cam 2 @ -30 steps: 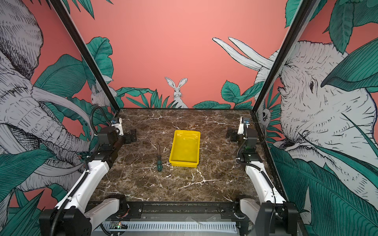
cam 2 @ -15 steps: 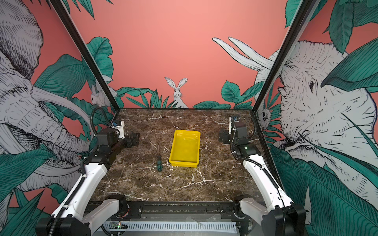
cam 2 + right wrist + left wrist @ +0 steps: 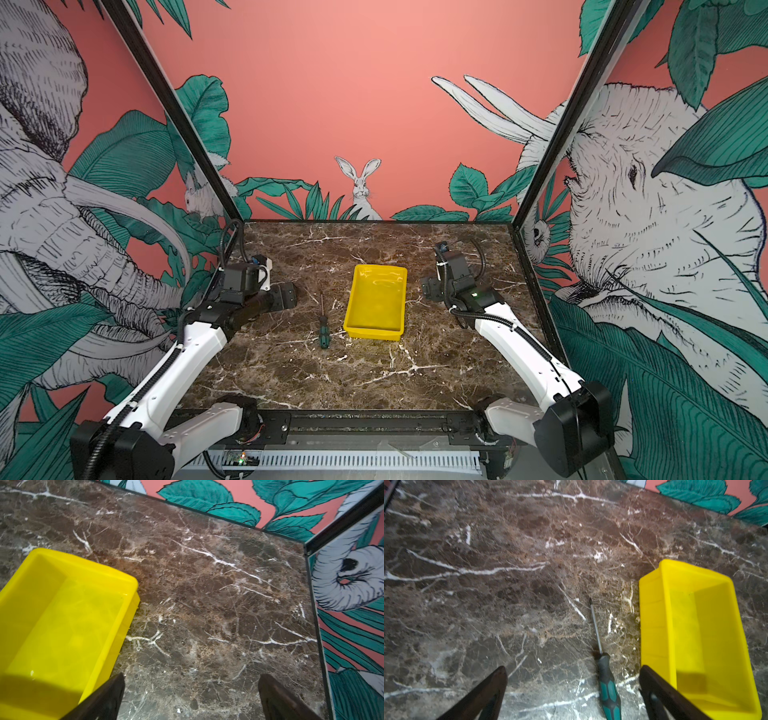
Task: Put the screwdriver in the bin
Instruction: Pick up the screwdriver from the center of the table.
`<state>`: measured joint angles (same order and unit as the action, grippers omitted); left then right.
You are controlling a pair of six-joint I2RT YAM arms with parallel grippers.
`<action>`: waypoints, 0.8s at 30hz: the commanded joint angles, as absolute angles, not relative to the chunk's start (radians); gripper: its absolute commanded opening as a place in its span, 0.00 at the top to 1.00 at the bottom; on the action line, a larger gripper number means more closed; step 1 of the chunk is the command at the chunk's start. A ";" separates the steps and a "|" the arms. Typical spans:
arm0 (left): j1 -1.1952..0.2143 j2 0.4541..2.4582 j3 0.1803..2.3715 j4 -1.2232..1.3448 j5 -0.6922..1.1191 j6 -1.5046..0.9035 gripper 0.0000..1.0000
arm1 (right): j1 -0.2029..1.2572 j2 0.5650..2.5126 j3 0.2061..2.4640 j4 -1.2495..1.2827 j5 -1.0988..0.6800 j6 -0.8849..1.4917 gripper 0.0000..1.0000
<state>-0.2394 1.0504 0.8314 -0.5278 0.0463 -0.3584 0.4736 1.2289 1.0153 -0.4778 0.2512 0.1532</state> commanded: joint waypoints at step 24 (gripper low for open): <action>-0.603 1.376 0.797 -0.569 -0.104 -0.765 0.24 | 0.633 1.290 0.909 -0.453 0.253 0.250 0.01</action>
